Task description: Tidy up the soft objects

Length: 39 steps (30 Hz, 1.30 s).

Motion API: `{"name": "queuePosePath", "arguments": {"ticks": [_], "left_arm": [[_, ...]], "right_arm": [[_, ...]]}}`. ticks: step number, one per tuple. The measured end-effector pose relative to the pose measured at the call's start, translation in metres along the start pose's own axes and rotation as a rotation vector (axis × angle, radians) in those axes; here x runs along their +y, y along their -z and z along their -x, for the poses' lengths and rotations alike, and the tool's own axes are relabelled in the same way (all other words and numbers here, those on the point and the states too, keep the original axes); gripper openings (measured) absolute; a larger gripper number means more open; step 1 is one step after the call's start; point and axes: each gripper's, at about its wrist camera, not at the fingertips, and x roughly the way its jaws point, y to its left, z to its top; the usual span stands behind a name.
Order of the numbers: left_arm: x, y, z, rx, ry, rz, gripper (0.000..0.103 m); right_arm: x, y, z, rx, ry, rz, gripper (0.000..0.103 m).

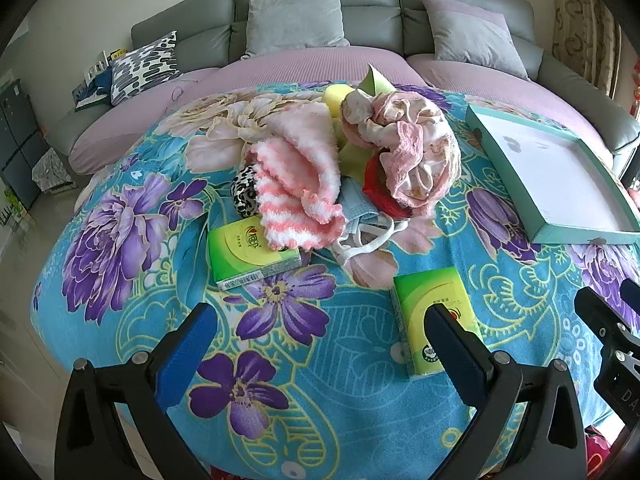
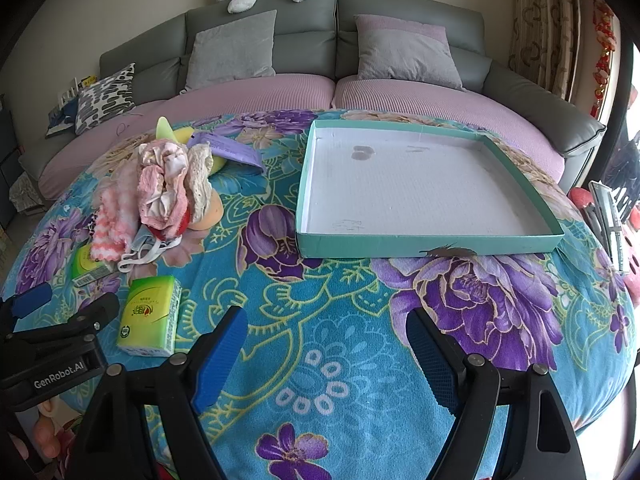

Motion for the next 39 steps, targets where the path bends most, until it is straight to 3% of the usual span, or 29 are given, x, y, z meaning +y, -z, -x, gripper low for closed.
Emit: {"name": "queuePosePath", "arguments": {"ticks": [10, 22, 28, 39], "left_arm": [[0.015, -0.004, 0.001, 0.013, 0.020, 0.055, 0.103], [0.068, -0.012, -0.003, 0.019, 0.062, 0.135, 0.103], [0.088, -0.004, -0.017, 0.045, 0.078, 0.165, 0.103], [0.100, 0.001, -0.033, 0.068, 0.102, 0.185, 0.103]], "right_arm": [[0.002, -0.001, 0.002, -0.009, -0.011, 0.003, 0.084], [0.059, -0.018, 0.011, -0.027, -0.192, 0.123, 0.084], [0.091, -0.012, -0.005, 0.035, -0.245, 0.209, 0.084], [0.117, -0.002, -0.045, 0.150, -0.268, 0.298, 0.084]]}}
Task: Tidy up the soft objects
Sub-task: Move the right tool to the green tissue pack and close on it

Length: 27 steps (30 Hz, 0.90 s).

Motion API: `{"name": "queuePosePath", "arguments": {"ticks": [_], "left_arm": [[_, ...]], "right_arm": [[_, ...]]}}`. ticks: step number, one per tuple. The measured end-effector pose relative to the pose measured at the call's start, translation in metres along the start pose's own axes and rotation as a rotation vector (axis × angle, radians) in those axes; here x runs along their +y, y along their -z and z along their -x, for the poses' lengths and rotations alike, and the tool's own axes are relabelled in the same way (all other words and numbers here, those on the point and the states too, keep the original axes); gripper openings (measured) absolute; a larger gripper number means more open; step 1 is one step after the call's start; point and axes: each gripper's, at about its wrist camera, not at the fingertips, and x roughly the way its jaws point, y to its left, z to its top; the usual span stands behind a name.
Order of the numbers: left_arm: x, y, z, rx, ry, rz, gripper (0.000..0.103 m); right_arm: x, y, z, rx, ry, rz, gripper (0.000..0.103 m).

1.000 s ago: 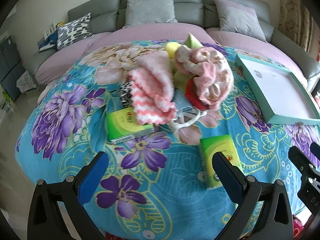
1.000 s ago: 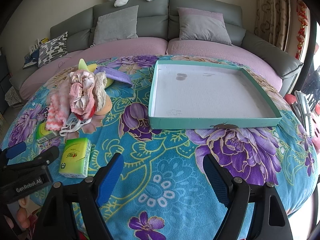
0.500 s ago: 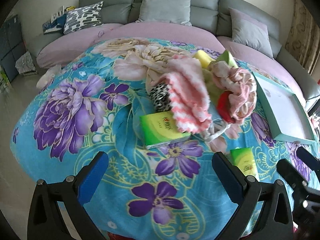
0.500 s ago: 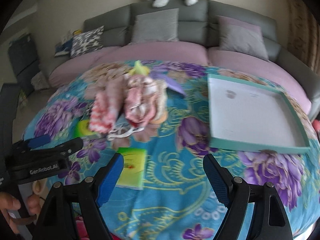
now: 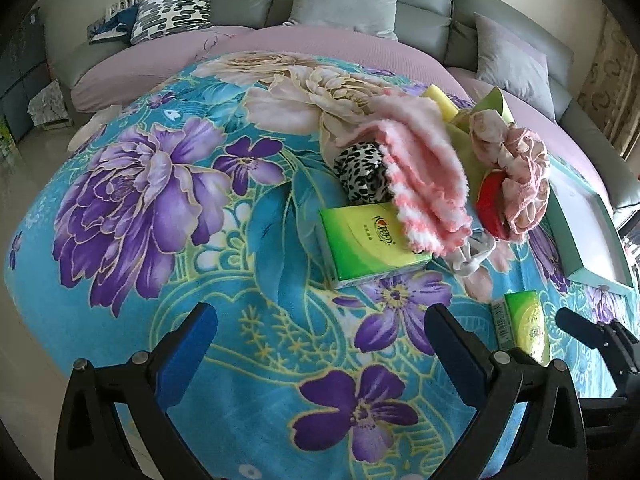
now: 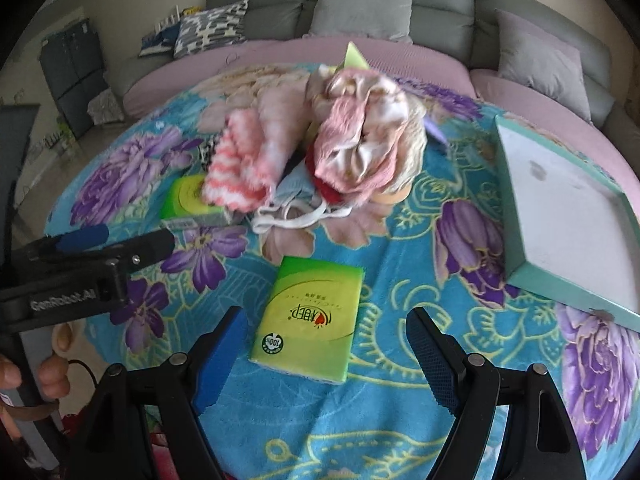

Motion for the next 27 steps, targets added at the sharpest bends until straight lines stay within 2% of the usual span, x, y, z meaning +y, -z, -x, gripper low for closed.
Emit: {"name": "queuePosePath", "arguments": {"ticks": [4, 11, 18, 20, 22, 26, 27], "left_arm": [[-0.003, -0.002, -0.004, 0.004, 0.007, -0.010, 0.103], [-0.008, -0.002, -0.006, 0.008, 0.013, -0.020, 0.103], [-0.012, -0.005, -0.008, 0.013, 0.008, -0.024, 0.103], [-0.012, -0.006, -0.008, 0.010, 0.007, -0.025, 0.103], [-0.013, -0.007, -0.008, 0.009, 0.005, -0.027, 0.103], [-0.016, -0.008, -0.006, 0.001, 0.003, -0.034, 0.103], [-0.017, -0.009, -0.005, -0.002, 0.004, -0.036, 0.103]], "right_arm": [[-0.004, 0.002, -0.010, 0.025, 0.006, -0.008, 0.084], [-0.027, 0.004, -0.013, 0.021, 0.012, -0.094, 0.084], [-0.020, -0.003, -0.019, 0.005, -0.002, -0.053, 0.083], [-0.019, -0.003, -0.019, -0.006, -0.006, -0.044, 0.081], [-0.019, -0.004, -0.018, -0.015, -0.003, -0.048, 0.071], [-0.025, -0.003, -0.015, -0.031, -0.013, -0.072, 0.066], [-0.027, -0.002, -0.015, -0.036, -0.022, -0.078, 0.062]]}}
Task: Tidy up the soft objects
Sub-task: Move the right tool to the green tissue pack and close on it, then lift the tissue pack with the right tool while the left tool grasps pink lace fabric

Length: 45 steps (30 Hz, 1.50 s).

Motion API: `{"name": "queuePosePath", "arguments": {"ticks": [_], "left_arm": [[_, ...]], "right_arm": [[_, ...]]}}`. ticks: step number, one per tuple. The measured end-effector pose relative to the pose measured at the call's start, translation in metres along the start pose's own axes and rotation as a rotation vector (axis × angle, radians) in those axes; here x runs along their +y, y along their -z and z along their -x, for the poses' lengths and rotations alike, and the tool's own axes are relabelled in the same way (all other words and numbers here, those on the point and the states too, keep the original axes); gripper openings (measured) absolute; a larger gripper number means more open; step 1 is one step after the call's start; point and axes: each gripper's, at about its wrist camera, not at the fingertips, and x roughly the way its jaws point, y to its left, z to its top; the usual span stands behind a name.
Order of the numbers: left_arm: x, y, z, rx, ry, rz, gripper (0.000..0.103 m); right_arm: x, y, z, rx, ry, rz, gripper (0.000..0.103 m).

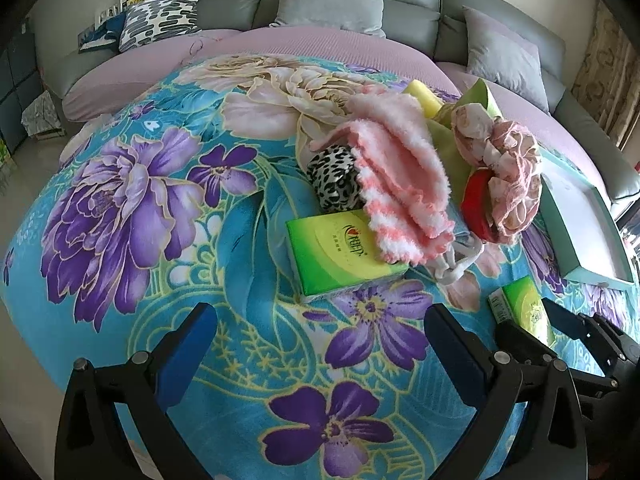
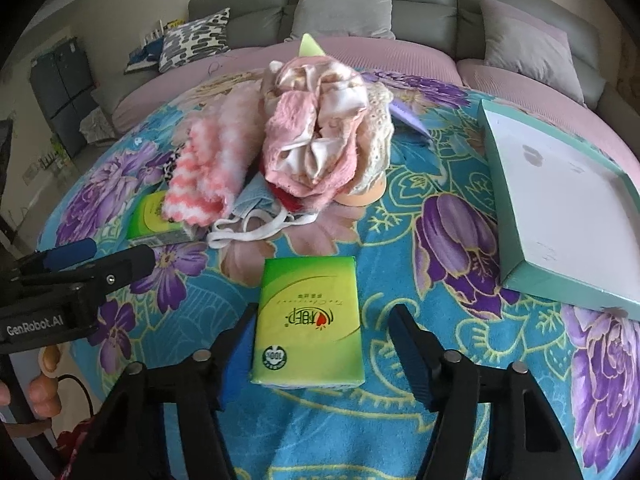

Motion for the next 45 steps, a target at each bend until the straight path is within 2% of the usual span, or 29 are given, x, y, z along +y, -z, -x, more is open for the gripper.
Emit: {"name": "queuePosePath", "arguments": {"ticks": [5, 17, 23, 28, 30, 33, 34, 36, 37, 39, 45], "left_arm": [[-0.010, -0.010, 0.003, -0.017, 0.009, -0.010, 0.103], [-0.056, -0.043, 0.004, -0.080, 0.074, -0.077, 0.103], [-0.072, -0.060, 0.008, -0.120, 0.106, -0.081, 0.101], [-0.089, -0.071, 0.006, -0.129, 0.128, -0.109, 0.086], [-0.096, -0.073, 0.005, -0.129, 0.142, -0.120, 0.076], [-0.106, -0.075, 0.001, -0.125, 0.150, -0.139, 0.073], [-0.108, -0.075, 0.000, -0.126, 0.152, -0.143, 0.069], [-0.112, -0.074, -0.004, -0.111, 0.156, -0.149, 0.049], [-0.113, -0.074, -0.008, -0.099, 0.160, -0.147, 0.046], [-0.113, -0.074, -0.013, -0.094, 0.162, -0.134, 0.035], [-0.105, -0.075, -0.007, -0.139, 0.174, -0.091, 0.012]], "right_arm": [[-0.006, -0.001, -0.002, -0.004, -0.017, -0.011, 0.050], [-0.024, -0.007, 0.000, -0.042, -0.048, -0.067, 0.050], [-0.041, -0.012, 0.021, -0.124, -0.044, -0.122, 0.050], [-0.058, -0.023, 0.043, -0.204, -0.008, -0.147, 0.050], [-0.064, -0.031, 0.050, -0.228, 0.006, -0.152, 0.050], [-0.076, -0.043, 0.058, -0.263, 0.026, -0.163, 0.050], [-0.079, -0.044, 0.060, -0.269, 0.029, -0.166, 0.050], [-0.086, -0.050, 0.061, -0.284, 0.039, -0.175, 0.050], [-0.089, -0.052, 0.061, -0.287, 0.041, -0.180, 0.050], [-0.096, -0.055, 0.059, -0.292, 0.041, -0.188, 0.050], [-0.113, -0.067, 0.052, -0.296, 0.030, -0.218, 0.050]]}}
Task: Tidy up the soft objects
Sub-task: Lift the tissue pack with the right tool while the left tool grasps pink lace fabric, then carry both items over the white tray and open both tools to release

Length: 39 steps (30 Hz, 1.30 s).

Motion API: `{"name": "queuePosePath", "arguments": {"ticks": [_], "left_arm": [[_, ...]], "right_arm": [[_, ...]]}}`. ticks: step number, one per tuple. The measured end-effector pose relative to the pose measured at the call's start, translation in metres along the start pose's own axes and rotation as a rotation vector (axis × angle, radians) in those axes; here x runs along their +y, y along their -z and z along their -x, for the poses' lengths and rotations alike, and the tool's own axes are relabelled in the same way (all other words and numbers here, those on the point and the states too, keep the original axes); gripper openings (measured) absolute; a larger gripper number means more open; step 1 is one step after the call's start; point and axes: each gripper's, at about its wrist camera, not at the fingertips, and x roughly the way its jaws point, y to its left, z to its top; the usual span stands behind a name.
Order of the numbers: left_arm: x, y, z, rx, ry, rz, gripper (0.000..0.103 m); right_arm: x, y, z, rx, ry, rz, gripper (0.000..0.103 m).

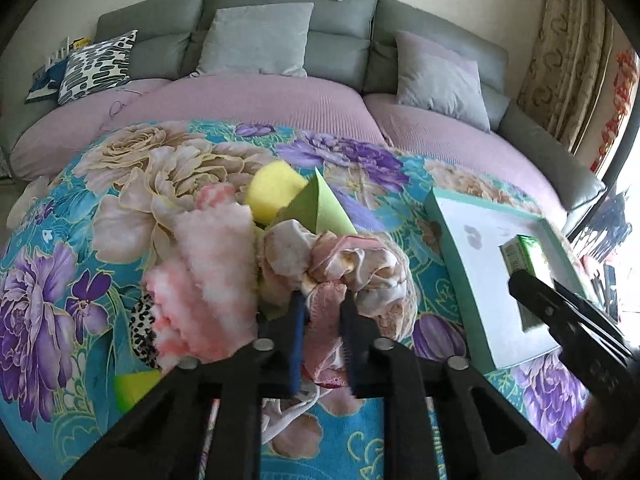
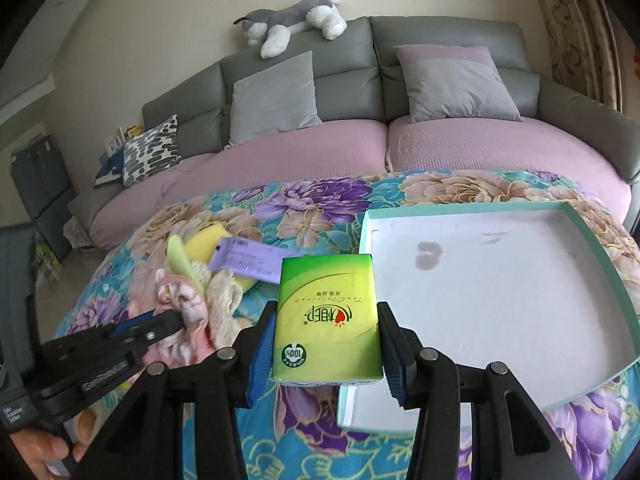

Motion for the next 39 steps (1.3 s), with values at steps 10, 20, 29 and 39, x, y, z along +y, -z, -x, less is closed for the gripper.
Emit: {"name": "queuePosePath", "arguments": {"ticks": [10, 20, 29, 39], "left_arm": [[0.011, -0.008, 0.033, -0.104, -0.028, 0.016, 0.008], [-0.020, -0.044, 0.063, -0.177, 0.030, -0.045, 0.008], [-0.105, -0.054, 0.019, -0.092, 0.142, -0.176, 0.008], [-0.178, -0.041, -0.036, -0.008, 0.181, -0.285, 0.008]], "right_arm": [[-0.030, -0.021, -0.004, -0.059, -0.023, -0.064, 0.050], [-0.071, -0.026, 0.001, -0.079, 0.029, -0.143, 0.050], [-0.123, -0.014, -0.004, -0.026, 0.157, -0.219, 0.050], [-0.175, -0.006, 0.009, -0.042, 0.264, -0.307, 0.050]]}}
